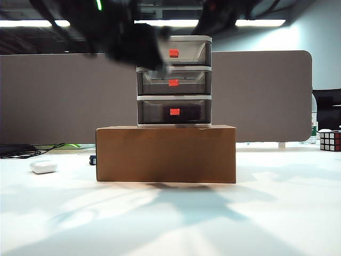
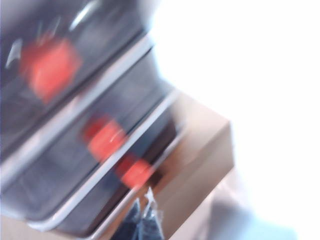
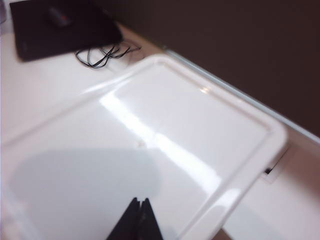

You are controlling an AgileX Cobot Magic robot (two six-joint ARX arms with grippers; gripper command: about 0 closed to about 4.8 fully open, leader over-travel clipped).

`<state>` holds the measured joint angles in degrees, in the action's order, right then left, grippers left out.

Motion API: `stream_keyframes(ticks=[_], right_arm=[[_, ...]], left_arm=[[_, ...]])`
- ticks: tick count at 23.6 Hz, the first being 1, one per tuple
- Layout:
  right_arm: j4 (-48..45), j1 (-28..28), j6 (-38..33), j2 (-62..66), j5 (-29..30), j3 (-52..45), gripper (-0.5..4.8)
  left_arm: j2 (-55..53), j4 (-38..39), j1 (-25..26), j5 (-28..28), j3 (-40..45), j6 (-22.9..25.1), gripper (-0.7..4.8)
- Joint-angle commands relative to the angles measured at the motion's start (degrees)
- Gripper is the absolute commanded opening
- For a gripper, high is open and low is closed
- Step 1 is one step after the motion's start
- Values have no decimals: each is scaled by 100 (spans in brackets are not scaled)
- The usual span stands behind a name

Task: Open the third layer of the drawer on the table, pick up a pack of napkins on the table and put it in, and finally close the drawer.

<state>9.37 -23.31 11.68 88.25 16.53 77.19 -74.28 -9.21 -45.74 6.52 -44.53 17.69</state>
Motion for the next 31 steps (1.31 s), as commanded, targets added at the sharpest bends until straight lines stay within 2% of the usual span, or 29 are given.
stream_keyframes(ticks=[1,5,7,8,10,11,15,22,25,27,31], right_arm=[[267,20,76,-647,15,17,-6],[387,157,50,-1971,48,-726,-6],[380,157,-26,-2656,138,-1202,-6],[415,177,-116,-3351,90,-1709,-6],[503,256,-114,-4006,68,-2157,-6],[529,238,-131,-4671,107,-2656,-6],[686,216,-267,-5993,2,-3613,-6],[1327,201,-271,-7956,52,-4929,-6],[1462,203,-627,-8738,50,-5421,-6],[1486,240,-802,-8789,61,-5731,-6],[730,203,-809,-8732,249,-6234,-6]], left_arm=[[1023,450,-105,109,391,-146,-6],[2730,1080,-428,732,1003,-321,-6],[3550,1432,-452,817,1250,-431,-6],[4205,1639,-505,815,1488,-905,-6],[4830,1893,-564,1172,1735,-1362,-6],[5333,2092,-560,1543,1952,-1534,-6],[6210,2253,-590,1532,2450,-2057,-6],[7132,2186,-592,1530,3270,-1965,-6],[7416,2024,-592,1510,3571,-1971,-6],[7412,1770,-590,1519,3766,-1958,-6],[7414,1412,-590,1379,4013,-1766,-6]])
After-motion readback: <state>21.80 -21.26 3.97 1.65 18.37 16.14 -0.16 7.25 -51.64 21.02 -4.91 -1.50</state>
